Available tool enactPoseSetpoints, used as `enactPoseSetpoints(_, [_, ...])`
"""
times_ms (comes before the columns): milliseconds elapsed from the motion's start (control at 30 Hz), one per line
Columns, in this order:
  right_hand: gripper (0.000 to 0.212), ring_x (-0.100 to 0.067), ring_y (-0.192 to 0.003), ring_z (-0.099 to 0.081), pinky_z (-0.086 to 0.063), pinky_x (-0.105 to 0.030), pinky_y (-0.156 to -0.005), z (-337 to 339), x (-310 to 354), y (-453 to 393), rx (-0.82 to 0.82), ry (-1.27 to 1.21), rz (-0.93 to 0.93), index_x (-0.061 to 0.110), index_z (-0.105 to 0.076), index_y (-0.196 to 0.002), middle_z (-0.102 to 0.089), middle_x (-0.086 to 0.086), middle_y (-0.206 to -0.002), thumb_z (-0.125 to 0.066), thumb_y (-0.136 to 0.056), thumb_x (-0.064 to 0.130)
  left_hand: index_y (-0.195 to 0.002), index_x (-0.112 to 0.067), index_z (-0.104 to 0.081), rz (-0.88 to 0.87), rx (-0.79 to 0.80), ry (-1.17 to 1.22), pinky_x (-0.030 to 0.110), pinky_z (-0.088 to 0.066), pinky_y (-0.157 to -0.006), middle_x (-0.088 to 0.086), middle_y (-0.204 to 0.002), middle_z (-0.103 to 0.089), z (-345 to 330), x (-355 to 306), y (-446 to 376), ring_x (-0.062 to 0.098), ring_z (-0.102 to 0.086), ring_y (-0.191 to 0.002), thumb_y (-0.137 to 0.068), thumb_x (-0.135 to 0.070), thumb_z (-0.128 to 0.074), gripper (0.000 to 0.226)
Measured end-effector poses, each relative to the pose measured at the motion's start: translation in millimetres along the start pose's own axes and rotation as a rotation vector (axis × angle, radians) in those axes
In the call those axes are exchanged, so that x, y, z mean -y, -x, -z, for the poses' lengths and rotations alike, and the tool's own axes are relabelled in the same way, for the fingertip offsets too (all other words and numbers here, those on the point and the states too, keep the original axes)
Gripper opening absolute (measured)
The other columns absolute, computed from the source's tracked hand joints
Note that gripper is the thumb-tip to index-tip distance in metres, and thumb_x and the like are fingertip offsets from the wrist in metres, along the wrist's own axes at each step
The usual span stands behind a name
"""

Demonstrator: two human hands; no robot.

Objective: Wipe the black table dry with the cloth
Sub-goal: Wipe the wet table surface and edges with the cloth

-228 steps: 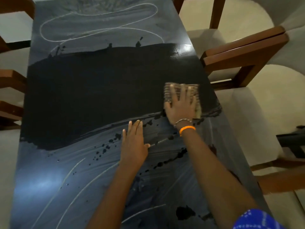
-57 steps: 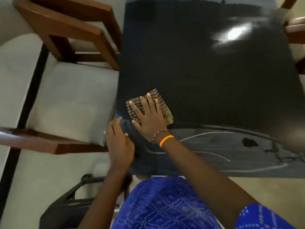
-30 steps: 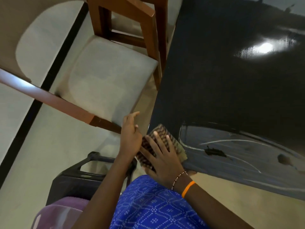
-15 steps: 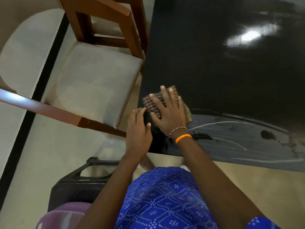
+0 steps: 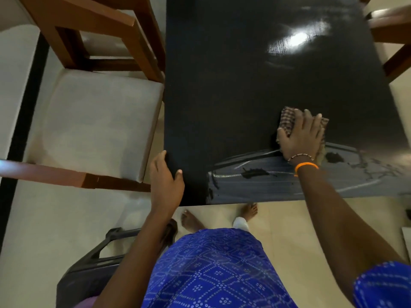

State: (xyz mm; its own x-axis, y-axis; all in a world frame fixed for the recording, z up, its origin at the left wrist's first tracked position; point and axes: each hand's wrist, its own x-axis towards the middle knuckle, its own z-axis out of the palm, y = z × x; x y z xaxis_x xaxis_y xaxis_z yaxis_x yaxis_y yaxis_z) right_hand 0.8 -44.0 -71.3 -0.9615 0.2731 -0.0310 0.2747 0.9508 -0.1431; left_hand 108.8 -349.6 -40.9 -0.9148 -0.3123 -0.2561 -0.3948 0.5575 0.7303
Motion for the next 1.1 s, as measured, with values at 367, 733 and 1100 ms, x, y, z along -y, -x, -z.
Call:
enactPoseSetpoints(367, [0.066,-0.037,-0.145,-0.012,-0.016,-0.057,-0.115,-34.3,176.8,147.9,0.154,-0.106,0.604,0.026,-0.025,-0.147,-0.024,-0.008,-0.156,-0.044,-0.088,0.048,-0.146,-0.011,-0.02,0.186,0.008,0.198,0.031,-0.027,-0.111,0.009,-0.148,-0.036,8.0,13.0,-17.6,0.022,-0.034,-0.136,-0.093,0.001,-0.035,0.057])
enactPoseSetpoints(733, [0.066,-0.032,-0.145,-0.018,-0.017,-0.054,-0.116,-13.7,73.2,96.3,0.135,0.009,0.623,0.028,-0.03,-0.146,-0.03,-0.004,-0.154,-0.043,-0.084,0.047,-0.146,-0.01,-0.017,-0.042,-0.053,0.085,0.037,-0.022,-0.116,0.009,-0.15,-0.031,-12.6,-10.0,-0.1,0.019,-0.027,-0.139,-0.091,0.004,-0.039,0.062])
enactPoseSetpoints(1100, [0.068,-0.037,-0.144,-0.014,-0.019,-0.055,-0.113,11.5,-54.7,38.6,0.036,0.057,0.051,0.023,-0.031,-0.145,-0.031,-0.009,-0.152,-0.029,-0.083,0.05,-0.145,-0.012,-0.021,-0.11,-0.057,0.062,0.025,-0.024,-0.108,0.006,-0.146,-0.037,-20.2,-9.2,4.4,0.017,-0.032,-0.136,-0.091,0.003,-0.042,0.06])
